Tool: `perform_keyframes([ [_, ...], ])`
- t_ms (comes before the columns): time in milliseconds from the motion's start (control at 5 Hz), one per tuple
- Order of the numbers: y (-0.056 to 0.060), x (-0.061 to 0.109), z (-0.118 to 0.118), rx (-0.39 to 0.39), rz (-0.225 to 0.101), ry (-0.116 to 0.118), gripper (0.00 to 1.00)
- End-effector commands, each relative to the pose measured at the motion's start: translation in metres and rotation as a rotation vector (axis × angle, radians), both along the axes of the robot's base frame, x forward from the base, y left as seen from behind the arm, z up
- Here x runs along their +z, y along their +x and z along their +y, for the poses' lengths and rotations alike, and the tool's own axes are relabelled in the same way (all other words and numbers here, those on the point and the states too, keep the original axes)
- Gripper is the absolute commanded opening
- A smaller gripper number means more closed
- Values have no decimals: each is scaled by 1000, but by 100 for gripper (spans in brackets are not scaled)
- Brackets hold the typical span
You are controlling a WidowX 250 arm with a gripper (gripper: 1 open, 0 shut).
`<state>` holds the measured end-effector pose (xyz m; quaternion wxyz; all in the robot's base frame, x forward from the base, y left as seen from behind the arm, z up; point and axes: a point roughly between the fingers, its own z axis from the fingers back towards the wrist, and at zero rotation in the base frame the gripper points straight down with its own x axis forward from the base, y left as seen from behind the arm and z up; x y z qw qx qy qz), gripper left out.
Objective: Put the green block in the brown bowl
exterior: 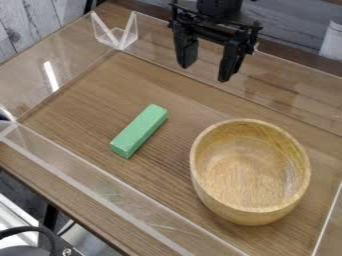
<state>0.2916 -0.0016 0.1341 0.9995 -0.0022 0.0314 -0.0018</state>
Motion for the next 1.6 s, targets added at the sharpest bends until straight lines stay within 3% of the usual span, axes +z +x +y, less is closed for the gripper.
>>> perform_keyframes([
  [0, -4, -9, 2, -10, 26, 2, 100],
  [200, -23, -17, 17, -38, 48, 1, 100],
  [400, -44, -21, 37, -47, 24, -3, 100],
  [800, -64, -37, 79, -59, 4, 8, 100],
  [1400, -71, -63, 86, -42, -2, 6, 100],
])
